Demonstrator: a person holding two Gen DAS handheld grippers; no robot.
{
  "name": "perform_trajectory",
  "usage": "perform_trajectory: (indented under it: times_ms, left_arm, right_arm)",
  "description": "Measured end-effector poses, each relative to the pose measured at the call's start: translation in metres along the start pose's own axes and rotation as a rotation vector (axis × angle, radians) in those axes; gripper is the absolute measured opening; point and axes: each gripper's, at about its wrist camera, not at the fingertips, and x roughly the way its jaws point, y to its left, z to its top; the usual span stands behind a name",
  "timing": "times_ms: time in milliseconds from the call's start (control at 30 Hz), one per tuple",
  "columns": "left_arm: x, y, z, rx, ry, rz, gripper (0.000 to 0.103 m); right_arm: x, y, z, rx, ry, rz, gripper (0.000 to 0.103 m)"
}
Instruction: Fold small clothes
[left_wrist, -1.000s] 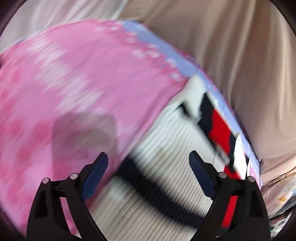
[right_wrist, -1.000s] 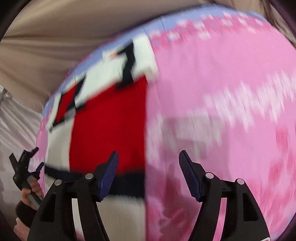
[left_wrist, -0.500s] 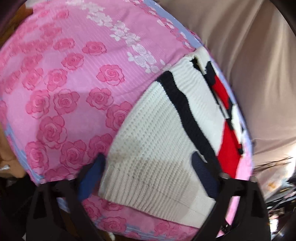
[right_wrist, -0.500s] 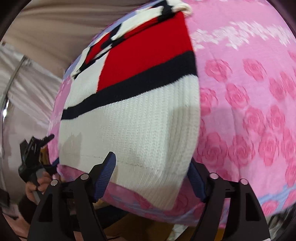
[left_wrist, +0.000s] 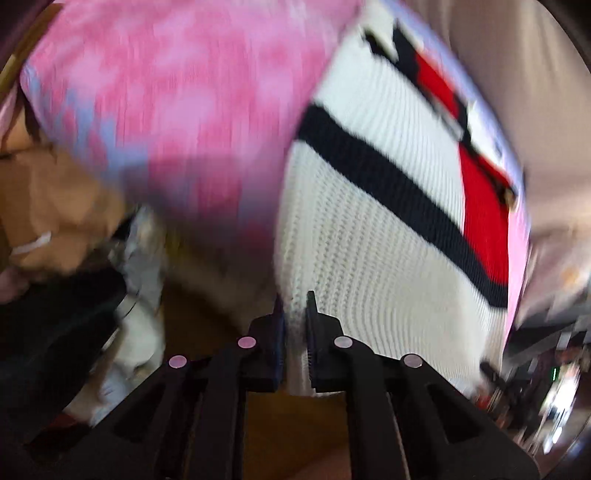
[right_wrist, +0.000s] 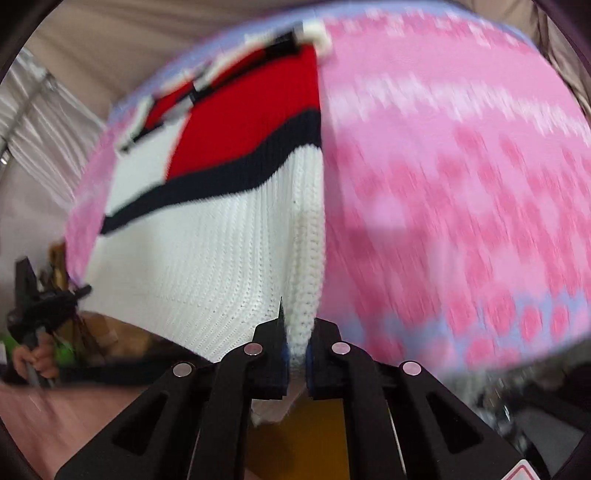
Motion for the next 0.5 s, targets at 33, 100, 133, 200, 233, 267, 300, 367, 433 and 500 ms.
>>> perform_trajectory:
  times_ms: [33,100,133,200,233,267,300,367,433,500]
  left_arm:
    - [0.001,0.002,-0.014,0.018,0.049,0.003,0.009]
    - [-0.011,0.006,-0.033,0.022,0.099,-0.006,0.009]
    - [-0.027,0.002,-0.033,0.034,0.072,-0.025,0.009]
    - [-0.051,-0.015,-0.014,0.061,-0.011,-0.056,0.009]
    - [-0.063,-0.027,0.005,0.074,-0.072,-0.088,0.009]
    - [-0.070,-0.036,0.021,0.084,-0.111,-0.118,0.009]
    - [-0.076,-0.050,0.040,0.103,-0.158,-0.163,0.009]
    - [-0.086,-0.082,0.089,0.157,-0.305,-0.175,0.009]
    - [-0.087,-0.105,0.132,0.185,-0.418,-0.175,0.009]
    - [-0.076,-0.118,0.166,0.165,-0.465,-0.156,0.009]
  right_arm:
    - [0.006,-0.006,-0.020,-0.008,0.075,-0.023,0.006]
    - [0.012,-0.015,-0.054,0.008,0.201,-0.018,0.006]
    - [0.008,-0.016,-0.066,0.025,0.240,0.010,0.006]
    - [-0.012,-0.008,-0.062,0.050,0.210,0.105,0.006]
    - [-0.024,-0.003,-0.049,0.047,0.163,0.134,0.006]
    - [-0.034,-0.001,-0.035,0.047,0.114,0.160,0.006]
    - [-0.049,0.002,-0.005,0.060,0.017,0.213,0.006]
    - [-0.062,0.004,0.036,0.086,-0.108,0.282,0.006]
    - [-0.066,-0.006,0.086,0.143,-0.243,0.360,0.006]
    - [-0.053,-0.023,0.128,0.224,-0.329,0.396,0.006]
